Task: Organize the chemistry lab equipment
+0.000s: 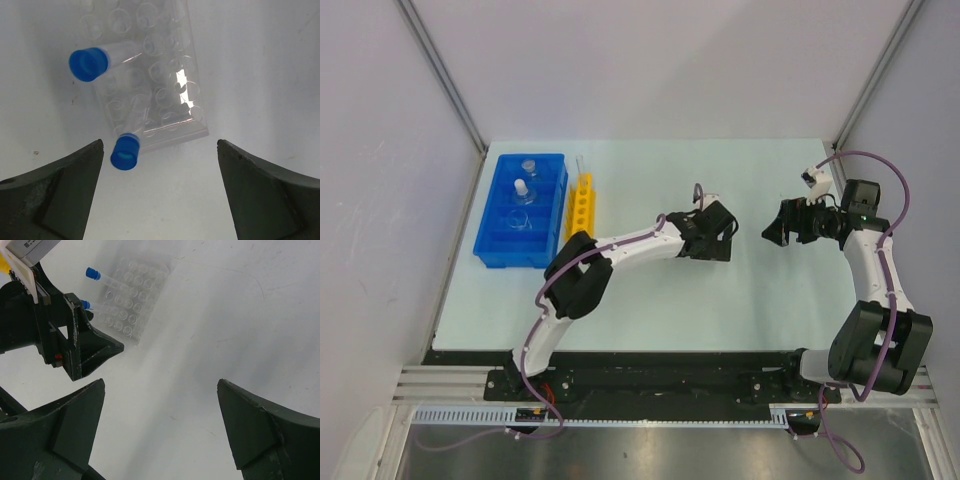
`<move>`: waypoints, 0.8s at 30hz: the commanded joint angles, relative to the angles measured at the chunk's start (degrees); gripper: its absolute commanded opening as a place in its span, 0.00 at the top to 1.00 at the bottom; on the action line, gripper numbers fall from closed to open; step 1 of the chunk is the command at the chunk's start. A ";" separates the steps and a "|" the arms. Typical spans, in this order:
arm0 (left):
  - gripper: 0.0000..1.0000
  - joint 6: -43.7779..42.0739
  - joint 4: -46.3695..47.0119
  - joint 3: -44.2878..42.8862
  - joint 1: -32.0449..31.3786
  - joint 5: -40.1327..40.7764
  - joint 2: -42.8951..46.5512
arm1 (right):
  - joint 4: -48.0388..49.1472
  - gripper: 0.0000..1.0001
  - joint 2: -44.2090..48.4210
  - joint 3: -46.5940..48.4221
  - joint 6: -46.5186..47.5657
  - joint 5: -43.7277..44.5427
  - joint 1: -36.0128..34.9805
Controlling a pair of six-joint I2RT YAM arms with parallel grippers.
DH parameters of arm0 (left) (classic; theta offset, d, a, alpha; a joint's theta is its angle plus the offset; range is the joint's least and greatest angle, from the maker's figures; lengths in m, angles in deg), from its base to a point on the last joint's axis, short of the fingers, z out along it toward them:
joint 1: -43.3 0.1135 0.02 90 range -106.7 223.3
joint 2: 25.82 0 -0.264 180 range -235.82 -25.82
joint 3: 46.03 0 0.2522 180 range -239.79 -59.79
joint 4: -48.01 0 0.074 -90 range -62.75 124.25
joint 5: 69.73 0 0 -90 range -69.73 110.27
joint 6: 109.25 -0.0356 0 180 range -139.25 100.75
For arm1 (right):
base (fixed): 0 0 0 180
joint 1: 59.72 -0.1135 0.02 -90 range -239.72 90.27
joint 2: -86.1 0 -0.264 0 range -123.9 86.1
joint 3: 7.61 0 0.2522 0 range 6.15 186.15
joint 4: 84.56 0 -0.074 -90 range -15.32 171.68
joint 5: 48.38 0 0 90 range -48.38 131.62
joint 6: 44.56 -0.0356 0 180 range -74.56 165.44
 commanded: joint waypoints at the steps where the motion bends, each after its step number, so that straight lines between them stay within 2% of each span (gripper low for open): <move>1: 0.00 0.94 3.02 -3.81 -0.04 -1.07 -1.40 | 1.02 0.00 -0.48 0.17 0.05 -1.12 0.25; 4: 0.00 1.02 3.02 -5.30 0.14 -0.90 -2.63 | 1.11 0.00 -0.48 0.08 0.05 -1.04 0.25; 17: 0.00 4.80 -7.18 -16.12 0.49 6.04 -10.90 | 0.94 0.00 -0.57 0.17 0.23 -1.21 0.42; 19: 0.02 4.89 -7.36 -16.73 0.58 6.84 -11.25 | 1.02 0.00 -0.57 0.08 0.14 -1.21 0.51; 24: 0.17 4.81 -7.09 -17.00 0.58 8.07 -11.17 | 0.93 0.00 -0.74 0.08 0.14 -1.30 0.60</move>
